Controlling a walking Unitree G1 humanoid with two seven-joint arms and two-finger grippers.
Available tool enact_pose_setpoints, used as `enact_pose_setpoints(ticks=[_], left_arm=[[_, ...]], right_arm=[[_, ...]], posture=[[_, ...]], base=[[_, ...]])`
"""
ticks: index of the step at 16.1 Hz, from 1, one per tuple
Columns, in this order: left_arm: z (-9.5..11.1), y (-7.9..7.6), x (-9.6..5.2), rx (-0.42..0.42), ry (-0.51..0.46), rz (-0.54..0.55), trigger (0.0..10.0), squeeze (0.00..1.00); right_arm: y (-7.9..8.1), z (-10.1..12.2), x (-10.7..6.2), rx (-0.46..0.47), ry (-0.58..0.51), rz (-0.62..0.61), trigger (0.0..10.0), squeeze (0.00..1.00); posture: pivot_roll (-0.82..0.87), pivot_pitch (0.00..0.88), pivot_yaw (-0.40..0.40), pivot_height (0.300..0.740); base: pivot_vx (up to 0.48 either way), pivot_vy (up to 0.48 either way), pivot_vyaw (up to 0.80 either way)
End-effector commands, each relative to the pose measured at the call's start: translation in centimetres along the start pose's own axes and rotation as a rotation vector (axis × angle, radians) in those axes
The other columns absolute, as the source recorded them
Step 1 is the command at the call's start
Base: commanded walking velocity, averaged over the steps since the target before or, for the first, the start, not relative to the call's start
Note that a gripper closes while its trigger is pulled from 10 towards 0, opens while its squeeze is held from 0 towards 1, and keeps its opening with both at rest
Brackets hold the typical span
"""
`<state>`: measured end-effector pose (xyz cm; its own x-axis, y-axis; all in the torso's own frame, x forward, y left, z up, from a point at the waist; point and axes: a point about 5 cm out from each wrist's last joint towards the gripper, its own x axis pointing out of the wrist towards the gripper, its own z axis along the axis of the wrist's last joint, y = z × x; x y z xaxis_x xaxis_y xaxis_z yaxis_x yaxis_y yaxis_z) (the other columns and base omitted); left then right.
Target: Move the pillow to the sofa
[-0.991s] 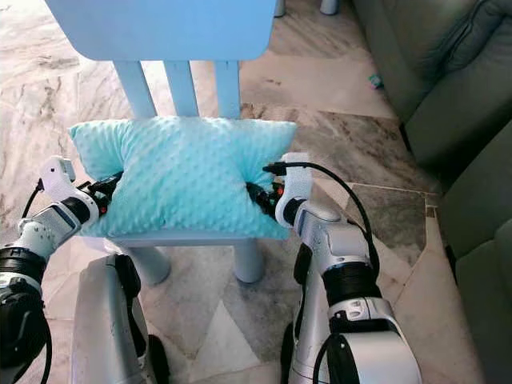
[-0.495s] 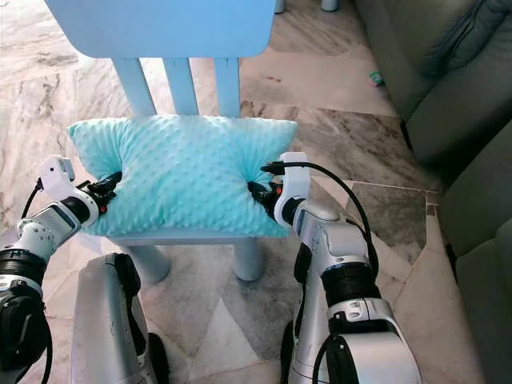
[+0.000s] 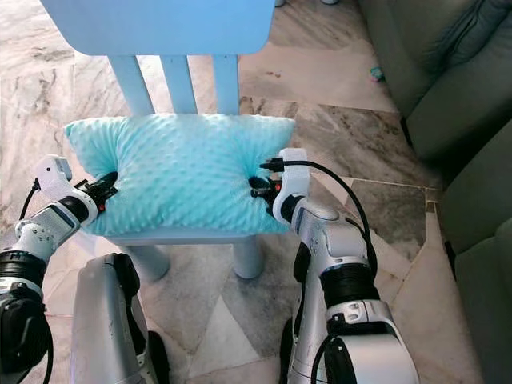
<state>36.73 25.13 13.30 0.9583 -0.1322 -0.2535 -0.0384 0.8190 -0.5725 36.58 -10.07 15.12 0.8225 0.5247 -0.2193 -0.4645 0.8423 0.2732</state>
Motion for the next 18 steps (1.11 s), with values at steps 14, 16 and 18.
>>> enact_pose_setpoints(ticks=[14, 16, 18], left_arm=[[-0.4, -3.3, -4.2, 0.448, -0.569, 0.184, 0.0, 0.00], [-0.4, -5.1, -4.6, 0.491, -0.632, 0.178, 0.0, 0.00], [0.1, -5.8, -4.8, 0.526, -0.687, 0.187, 0.0, 0.00]], right_arm=[[0.1, 0.6, -2.3, -0.148, -0.342, -0.132, 0.0, 0.00], [0.0, 0.8, -3.0, -0.198, -0.387, -0.164, 0.0, 0.00], [-0.2, 1.1, -3.5, -0.218, -0.418, -0.182, 0.0, 0.00]], posture=[[-0.13, 0.055, -0.020, 0.384], [-0.13, 0.022, -0.019, 0.384], [-0.14, 0.000, -0.018, 0.384]], base=[[0.000, 0.000, 0.00], [0.000, 0.000, 0.00], [0.000, 0.000, 0.00]])
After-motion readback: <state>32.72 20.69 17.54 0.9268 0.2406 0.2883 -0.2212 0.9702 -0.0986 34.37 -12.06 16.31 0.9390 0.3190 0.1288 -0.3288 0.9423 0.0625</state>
